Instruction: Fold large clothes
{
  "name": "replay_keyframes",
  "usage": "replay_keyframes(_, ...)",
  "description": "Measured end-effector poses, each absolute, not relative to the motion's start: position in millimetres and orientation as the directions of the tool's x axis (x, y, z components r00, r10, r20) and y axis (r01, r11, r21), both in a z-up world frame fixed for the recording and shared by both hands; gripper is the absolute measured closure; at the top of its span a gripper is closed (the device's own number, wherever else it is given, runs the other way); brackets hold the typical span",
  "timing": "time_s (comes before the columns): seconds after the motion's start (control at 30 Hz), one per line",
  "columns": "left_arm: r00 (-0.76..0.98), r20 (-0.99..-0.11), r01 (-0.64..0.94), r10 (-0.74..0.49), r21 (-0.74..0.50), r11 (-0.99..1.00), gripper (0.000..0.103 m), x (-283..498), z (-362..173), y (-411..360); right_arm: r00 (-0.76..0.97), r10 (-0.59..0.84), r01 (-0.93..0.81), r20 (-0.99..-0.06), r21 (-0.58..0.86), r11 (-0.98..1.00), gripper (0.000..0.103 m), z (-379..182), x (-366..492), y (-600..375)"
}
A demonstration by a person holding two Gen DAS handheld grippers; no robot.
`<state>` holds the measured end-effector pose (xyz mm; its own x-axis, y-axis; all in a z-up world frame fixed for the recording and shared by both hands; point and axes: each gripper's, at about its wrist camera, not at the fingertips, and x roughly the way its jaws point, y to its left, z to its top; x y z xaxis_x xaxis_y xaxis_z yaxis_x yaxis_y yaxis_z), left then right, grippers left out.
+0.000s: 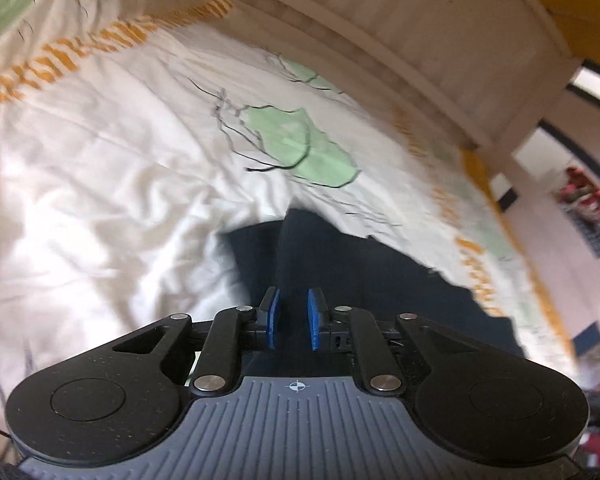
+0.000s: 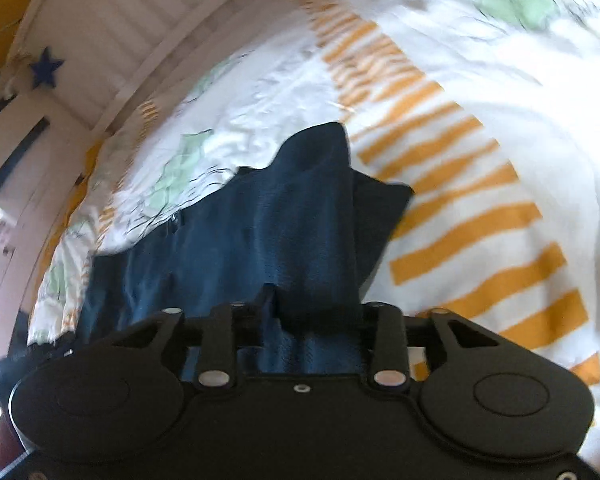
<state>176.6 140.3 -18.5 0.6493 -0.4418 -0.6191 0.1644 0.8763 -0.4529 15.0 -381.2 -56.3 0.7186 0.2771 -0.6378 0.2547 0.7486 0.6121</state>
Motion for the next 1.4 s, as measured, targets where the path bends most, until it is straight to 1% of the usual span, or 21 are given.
replay_keyframes(0.1,0.672,-0.634,0.182,-0.382,-0.359,0.916,0.086,175,-13,133,0.722,0.232,0.262,-0.652,0.568,0.780,0.034,-63,23,-379)
replay_keyframes(0.13,0.681,-0.628,0.194,-0.376,-0.341,0.920,0.084,172,-10,129,0.722,0.229,0.259,-0.653,0.562,0.786,0.032,-64,25,-377)
replay_keyframes(0.17,0.688,-0.620,0.210,-0.378,-0.329,0.921,0.078,171,-6,124,0.724,0.233,0.255,-0.650,0.566,0.784,0.030,-66,27,-377)
replay_keyframes(0.2,0.691,-0.613,0.225,-0.383,-0.321,0.920,0.069,168,-3,119,0.725,0.238,0.251,-0.646,0.570,0.782,0.026,-67,29,-376)
replay_keyframes(0.23,0.694,-0.605,0.243,-0.390,-0.313,0.918,0.066,166,0,113,0.725,0.245,0.245,-0.644,0.573,0.782,0.023,-69,29,-375)
replay_keyframes(0.3,0.697,-0.590,0.284,-0.408,-0.294,0.912,0.053,156,4,100,0.724,0.257,0.232,-0.640,0.577,0.784,0.015,-73,31,-375)
replay_keyframes(0.33,0.695,-0.584,0.310,-0.420,-0.284,0.907,0.050,154,5,90,0.726,0.264,0.221,-0.635,0.579,0.785,0.012,-73,32,-374)
replay_keyframes(0.4,0.685,-0.582,0.355,-0.438,-0.259,0.898,0.033,149,6,70,0.730,0.282,0.200,-0.622,0.589,0.783,0.000,-72,32,-372)
replay_keyframes(0.53,0.659,-0.598,0.429,-0.456,-0.198,0.881,0.029,143,1,31,0.735,0.281,0.188,-0.617,0.583,0.790,0.000,-74,33,-369)
replay_keyframes(0.6,0.650,-0.613,0.440,-0.450,-0.180,0.880,0.026,143,-6,16,0.742,0.280,0.187,-0.609,0.589,0.787,0.000,-76,33,-370)
replay_keyframes(0.67,0.645,-0.617,0.443,-0.451,-0.179,0.878,0.025,145,-11,4,0.747,0.282,0.183,-0.602,0.594,0.783,0.000,-77,33,-371)
replay_keyframes(0.9,0.648,-0.648,0.385,-0.400,-0.174,0.906,0.025,155,-28,-27,0.775,0.276,0.155,-0.569,0.595,0.789,0.000,-81,27,-369)
replay_keyframes(1.1,0.641,-0.682,0.354,-0.352,-0.144,0.924,0.024,166,-43,-53,0.785,0.267,0.148,-0.558,0.589,0.794,0.000,-81,25,-368)
replay_keyframes(1.23,0.654,-0.685,0.342,-0.321,-0.111,0.933,0.017,167,-58,-63,0.795,0.266,0.145,-0.545,0.597,0.789,0.000,-83,24,-369)
replay_keyframes(1.3,0.667,-0.673,0.344,-0.320,-0.103,0.933,0.011,165,-62,-64,0.800,0.262,0.144,-0.540,0.596,0.790,0.000,-84,23,-368)
replay_keyframes(1.4,0.674,-0.661,0.360,-0.330,-0.097,0.928,0.007,163,-68,-65,0.806,0.251,0.142,-0.536,0.587,0.797,0.000,-84,22,-366)
